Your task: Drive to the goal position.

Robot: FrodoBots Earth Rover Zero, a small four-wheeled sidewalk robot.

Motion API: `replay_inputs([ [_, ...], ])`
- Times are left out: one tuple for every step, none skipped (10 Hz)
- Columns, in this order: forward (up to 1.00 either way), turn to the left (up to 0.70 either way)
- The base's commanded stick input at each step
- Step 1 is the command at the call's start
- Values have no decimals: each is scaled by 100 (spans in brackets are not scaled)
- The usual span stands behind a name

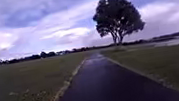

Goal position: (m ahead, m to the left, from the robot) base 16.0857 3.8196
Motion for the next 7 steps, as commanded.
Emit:
replay_inputs([
  [70,0],
  [70,0],
  [70,0],
  [70,0],
  [70,0],
  [70,0],
  [70,0],
])
